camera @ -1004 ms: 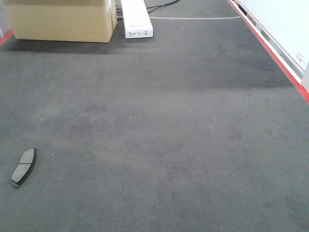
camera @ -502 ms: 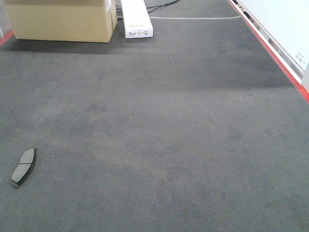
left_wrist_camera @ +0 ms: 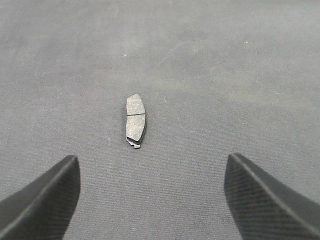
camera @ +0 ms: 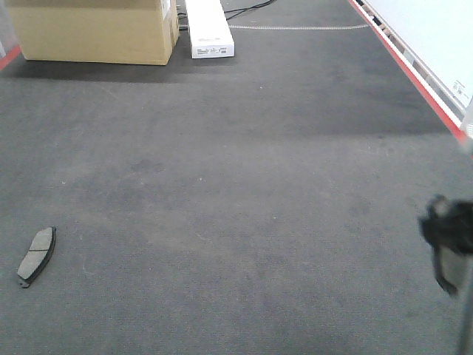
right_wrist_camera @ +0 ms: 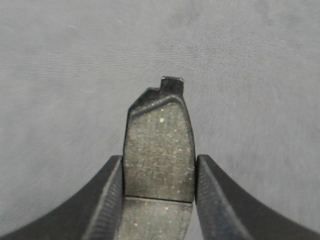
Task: Move and align brake pads A on conveyor
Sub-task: 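Lower the right gripper with its brake pad onto the belt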
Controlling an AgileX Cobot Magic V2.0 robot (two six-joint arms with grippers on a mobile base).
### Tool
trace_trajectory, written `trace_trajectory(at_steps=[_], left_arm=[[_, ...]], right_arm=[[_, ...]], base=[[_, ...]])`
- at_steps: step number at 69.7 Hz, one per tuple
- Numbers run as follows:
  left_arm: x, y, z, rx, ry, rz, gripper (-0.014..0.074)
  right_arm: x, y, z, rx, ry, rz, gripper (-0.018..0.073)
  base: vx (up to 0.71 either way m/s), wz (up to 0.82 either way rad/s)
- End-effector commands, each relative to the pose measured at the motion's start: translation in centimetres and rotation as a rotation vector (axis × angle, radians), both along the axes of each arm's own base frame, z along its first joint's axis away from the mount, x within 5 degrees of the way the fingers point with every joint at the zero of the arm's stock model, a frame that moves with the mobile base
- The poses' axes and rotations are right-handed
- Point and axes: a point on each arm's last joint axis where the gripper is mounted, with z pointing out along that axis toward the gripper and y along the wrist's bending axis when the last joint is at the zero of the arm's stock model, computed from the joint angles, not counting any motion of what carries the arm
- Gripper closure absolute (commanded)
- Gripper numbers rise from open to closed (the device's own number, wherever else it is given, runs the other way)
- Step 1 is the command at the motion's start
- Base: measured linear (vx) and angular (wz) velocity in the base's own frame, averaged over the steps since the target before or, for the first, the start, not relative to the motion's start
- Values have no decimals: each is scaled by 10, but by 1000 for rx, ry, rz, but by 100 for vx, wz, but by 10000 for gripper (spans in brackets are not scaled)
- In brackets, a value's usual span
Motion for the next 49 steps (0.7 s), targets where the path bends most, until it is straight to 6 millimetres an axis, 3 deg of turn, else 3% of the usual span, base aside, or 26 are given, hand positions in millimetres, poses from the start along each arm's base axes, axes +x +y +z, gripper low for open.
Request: trace_trajectory(at_steps=[1, 12, 22, 32, 49], left_arm=[[3, -1, 11, -16, -74, -8, 51], [3, -1, 11, -16, -74, -8, 51], [3, -1, 11, -16, -74, -8, 51], [3, -1, 11, -16, -74, -8, 51], [3, -1, 11, -16, -74, -8, 51]], right_arm=[[40, -2, 4, -33, -12, 14, 563], [96, -2, -32, -64, 196, 50, 563], [133, -2, -64, -58, 357, 66, 563], [154, -1, -83, -55, 405, 71, 563], [166, -4, -83, -89, 286, 54, 563]], base=[[0, 0], [0, 0], [0, 0], [0, 0], [0, 0]])
